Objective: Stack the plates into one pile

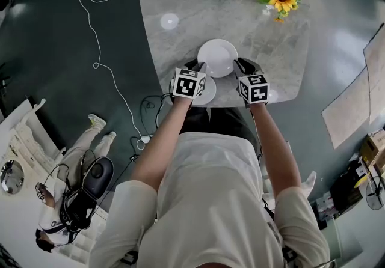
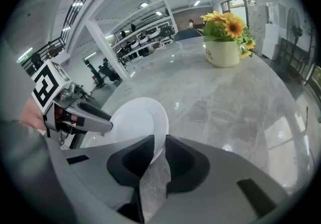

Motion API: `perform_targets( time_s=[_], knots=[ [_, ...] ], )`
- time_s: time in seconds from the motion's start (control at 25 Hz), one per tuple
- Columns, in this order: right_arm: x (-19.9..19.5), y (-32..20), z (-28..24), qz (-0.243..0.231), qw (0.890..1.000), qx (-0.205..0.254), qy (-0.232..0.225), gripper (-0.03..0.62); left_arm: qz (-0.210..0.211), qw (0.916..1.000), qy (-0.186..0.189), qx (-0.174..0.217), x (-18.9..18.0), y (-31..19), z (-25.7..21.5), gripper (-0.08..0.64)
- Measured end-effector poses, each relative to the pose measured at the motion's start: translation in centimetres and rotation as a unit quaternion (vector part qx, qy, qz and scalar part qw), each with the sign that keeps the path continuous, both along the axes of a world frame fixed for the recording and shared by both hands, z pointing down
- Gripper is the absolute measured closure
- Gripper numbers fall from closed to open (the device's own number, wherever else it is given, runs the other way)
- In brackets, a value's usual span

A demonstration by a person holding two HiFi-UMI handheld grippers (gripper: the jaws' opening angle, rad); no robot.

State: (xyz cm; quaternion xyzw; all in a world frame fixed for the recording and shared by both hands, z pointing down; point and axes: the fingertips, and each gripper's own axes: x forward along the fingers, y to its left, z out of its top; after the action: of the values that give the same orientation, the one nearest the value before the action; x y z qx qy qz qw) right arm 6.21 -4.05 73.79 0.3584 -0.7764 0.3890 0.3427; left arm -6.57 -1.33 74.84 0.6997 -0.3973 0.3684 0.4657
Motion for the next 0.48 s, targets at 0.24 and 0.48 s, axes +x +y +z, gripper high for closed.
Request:
perform_targets(
  time_s=[0.24,0.48],
  knots=[
    [-0.4,0.0,-1.1,0.011,1.000,0.007,0.002,0.442,0.019,0.9998,0.005,-0.007,0.7,1.0,-0.6,0.360],
    [-0.8,0.8,-2.9,-0.018,1.000,0.022,-0.001,0.442,0.022,0.9994,0.019,0.020,0.5,1.3,-2.4,0.360]
  ],
)
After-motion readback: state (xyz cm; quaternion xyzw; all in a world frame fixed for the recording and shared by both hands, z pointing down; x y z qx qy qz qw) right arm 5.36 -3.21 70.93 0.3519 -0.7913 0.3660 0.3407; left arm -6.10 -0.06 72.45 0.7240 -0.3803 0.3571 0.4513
